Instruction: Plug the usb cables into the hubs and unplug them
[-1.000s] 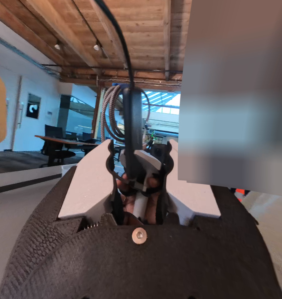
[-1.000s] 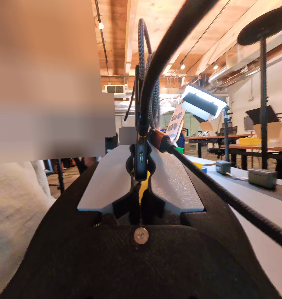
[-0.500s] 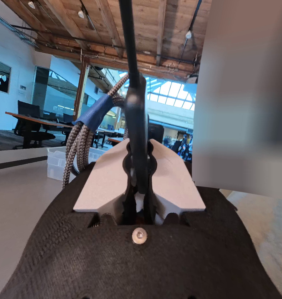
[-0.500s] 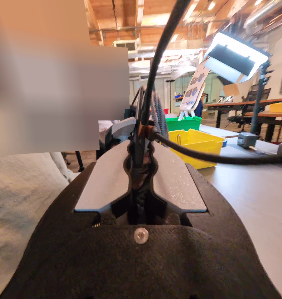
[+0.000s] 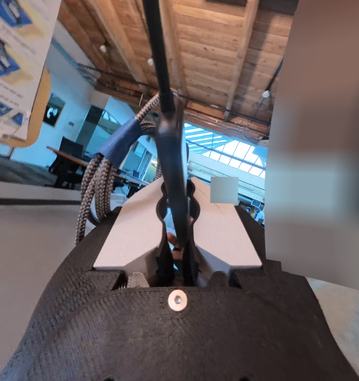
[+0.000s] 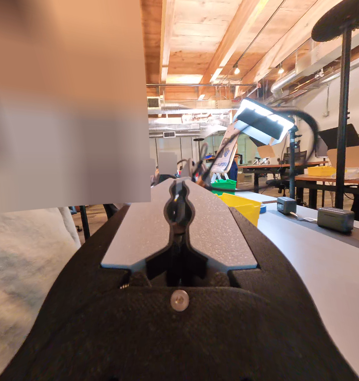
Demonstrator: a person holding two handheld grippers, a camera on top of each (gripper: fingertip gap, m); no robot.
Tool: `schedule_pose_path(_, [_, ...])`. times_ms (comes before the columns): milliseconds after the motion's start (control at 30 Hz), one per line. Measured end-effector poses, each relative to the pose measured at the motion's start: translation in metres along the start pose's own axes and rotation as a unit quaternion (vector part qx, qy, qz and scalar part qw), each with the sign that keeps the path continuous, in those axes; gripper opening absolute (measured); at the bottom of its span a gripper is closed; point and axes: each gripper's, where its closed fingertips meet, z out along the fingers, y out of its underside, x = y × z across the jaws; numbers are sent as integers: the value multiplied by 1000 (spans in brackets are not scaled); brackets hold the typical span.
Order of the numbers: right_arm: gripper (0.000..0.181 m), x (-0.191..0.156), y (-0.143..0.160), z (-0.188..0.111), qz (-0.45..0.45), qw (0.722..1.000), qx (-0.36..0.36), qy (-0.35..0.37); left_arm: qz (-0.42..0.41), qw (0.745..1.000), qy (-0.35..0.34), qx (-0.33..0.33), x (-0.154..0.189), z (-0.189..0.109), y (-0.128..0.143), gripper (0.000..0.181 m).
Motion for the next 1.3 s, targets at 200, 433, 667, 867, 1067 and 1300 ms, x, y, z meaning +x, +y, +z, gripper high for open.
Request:
schedule_pose_path(200, [29, -2, 9, 12, -41, 999, 4, -1, -32, 997, 61, -18, 18, 8, 16, 17])
schedule_pose_path(433, [27, 26, 15, 1, -185, 975, -66, 104, -66, 992, 94, -50, 22, 3, 19, 16])
schedule_pose_path(667, [27, 27, 26, -5, -511, 826, -206, 119, -50, 993, 79, -76, 19, 6, 30, 13])
schedule_pose_path(867, [24, -8, 18, 2, -62, 996, -45, -34, -41, 991, 110, -57, 30, 6, 26, 12])
schedule_pose_path(1067, [14, -8, 4, 6, 41, 997, 19, -57, 16, 992, 88, -85, 28, 8, 37, 13])
schedule_pose_path(1300, [11, 10, 10, -2, 49, 999, -2, 3, 29, 995, 88, -38, 28, 5, 22, 13])
